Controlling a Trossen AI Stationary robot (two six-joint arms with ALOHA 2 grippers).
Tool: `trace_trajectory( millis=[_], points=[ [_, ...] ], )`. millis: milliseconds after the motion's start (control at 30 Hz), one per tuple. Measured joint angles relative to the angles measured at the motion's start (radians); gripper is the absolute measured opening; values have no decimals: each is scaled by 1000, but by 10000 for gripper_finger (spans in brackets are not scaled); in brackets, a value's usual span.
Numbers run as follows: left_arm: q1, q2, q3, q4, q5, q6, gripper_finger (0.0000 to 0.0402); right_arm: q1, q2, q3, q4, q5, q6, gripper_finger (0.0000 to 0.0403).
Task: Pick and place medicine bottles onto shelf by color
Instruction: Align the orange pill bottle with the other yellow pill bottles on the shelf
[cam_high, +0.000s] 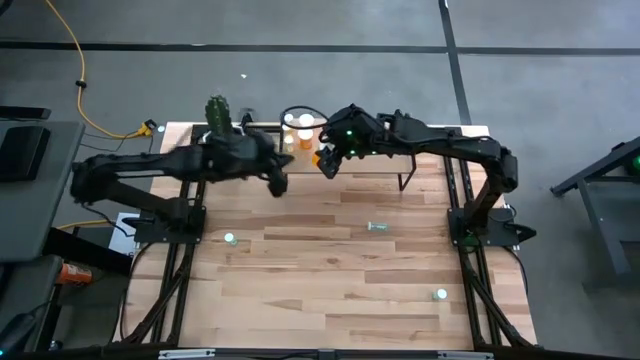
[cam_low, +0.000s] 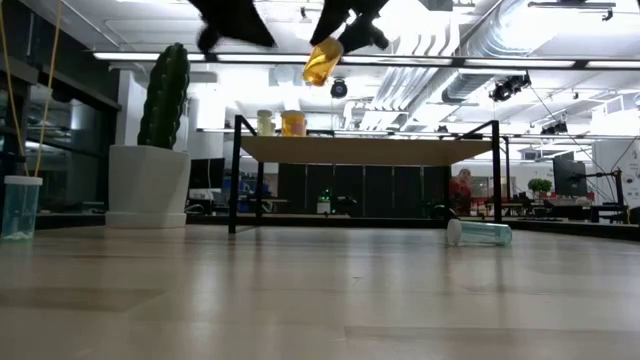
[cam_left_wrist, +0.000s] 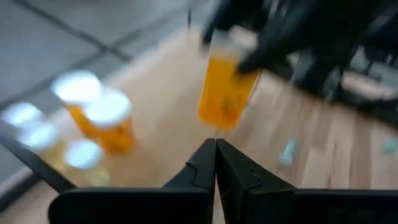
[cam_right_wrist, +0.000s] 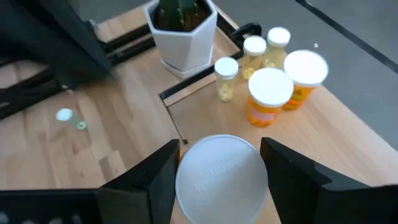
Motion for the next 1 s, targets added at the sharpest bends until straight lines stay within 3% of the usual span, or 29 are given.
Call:
trace_trajectory(
  millis=[233, 400, 567, 1000],
  points=[
    [-24, -238, 2, 114, -78, 120, 0, 2, 136, 35, 118, 34, -41, 197],
    [-29, -315, 1, 112, -115, 134, 0, 2, 253, 176, 7, 109, -69, 197],
    [-29, -330, 1, 109, -117, 112, 0, 2, 340, 286, -123, 216, -69, 197],
    [-29, -290, 0, 91, -98, 85, 0, 2, 365, 312, -153, 214, -5, 197]
  ],
)
